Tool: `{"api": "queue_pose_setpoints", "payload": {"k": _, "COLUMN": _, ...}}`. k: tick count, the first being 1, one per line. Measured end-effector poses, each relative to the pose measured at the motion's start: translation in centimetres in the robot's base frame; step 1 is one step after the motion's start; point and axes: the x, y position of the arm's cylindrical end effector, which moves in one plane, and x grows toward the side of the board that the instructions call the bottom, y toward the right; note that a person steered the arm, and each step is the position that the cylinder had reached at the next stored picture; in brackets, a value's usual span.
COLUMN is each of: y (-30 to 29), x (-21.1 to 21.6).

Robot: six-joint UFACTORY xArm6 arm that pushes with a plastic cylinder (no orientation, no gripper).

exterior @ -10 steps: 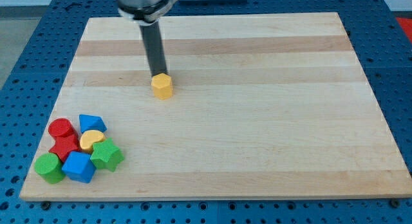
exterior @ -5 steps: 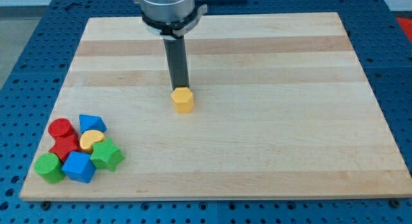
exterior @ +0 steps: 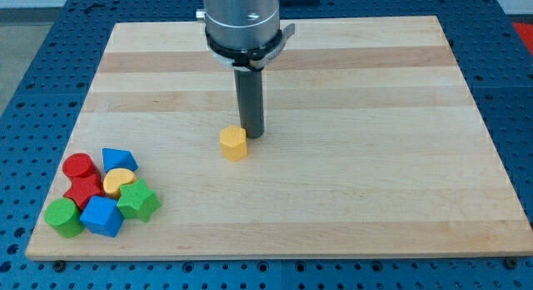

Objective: Slide the yellow hexagon closer to green star

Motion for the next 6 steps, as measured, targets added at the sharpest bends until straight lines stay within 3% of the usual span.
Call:
{"api": "queue_pose_setpoints", "payload": {"k": 3, "y": -6.2, "x": 4.3}}
{"api": "queue_pose_setpoints", "payload": {"k": 6, "y": -2.6, "x": 7.7}}
